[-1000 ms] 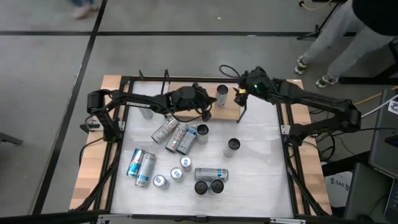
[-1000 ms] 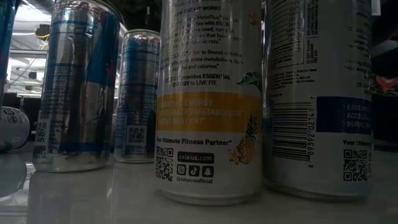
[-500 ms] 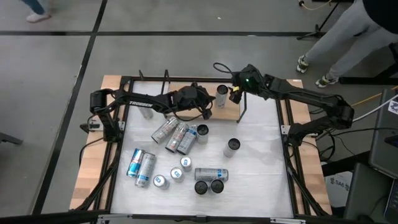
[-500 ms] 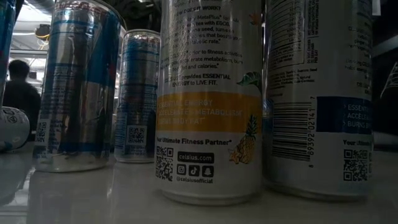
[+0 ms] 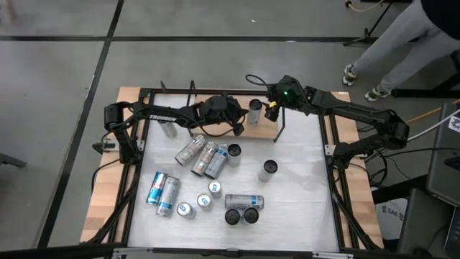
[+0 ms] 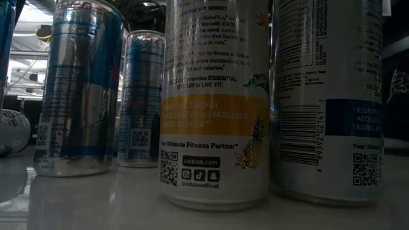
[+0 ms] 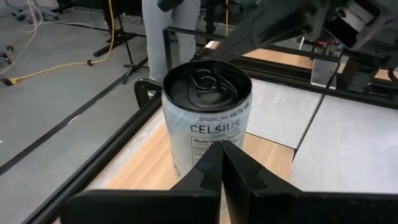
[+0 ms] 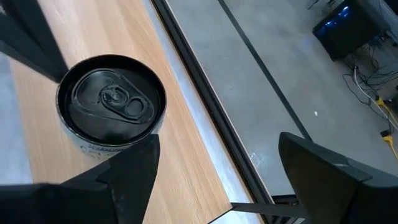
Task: Place canned beverage on shelf
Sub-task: Put the white soda can on the shelf
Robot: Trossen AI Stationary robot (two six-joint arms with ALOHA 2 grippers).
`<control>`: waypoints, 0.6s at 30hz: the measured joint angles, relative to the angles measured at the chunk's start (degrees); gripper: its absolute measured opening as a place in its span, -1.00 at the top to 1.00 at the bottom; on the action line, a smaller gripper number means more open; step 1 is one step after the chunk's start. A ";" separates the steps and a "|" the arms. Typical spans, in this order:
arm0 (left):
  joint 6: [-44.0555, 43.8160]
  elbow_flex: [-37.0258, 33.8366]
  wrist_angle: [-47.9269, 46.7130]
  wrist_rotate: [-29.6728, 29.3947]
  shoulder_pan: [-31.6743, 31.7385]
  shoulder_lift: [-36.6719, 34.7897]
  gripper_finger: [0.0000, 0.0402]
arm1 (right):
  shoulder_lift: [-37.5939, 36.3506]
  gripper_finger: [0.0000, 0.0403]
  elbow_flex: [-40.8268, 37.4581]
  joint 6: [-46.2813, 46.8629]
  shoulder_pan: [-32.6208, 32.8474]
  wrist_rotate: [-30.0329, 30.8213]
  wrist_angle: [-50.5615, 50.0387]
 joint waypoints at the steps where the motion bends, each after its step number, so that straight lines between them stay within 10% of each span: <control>1: 0.00 0.00 0.25 -0.06 0.11 0.00 1.00 | 0.00 -0.60 0.00 0.01 0.00 -0.51 0.00; 18: 0.07 -0.04 1.23 -1.56 3.05 0.00 1.00 | -0.02 -0.60 0.00 0.00 0.02 -8.20 -0.08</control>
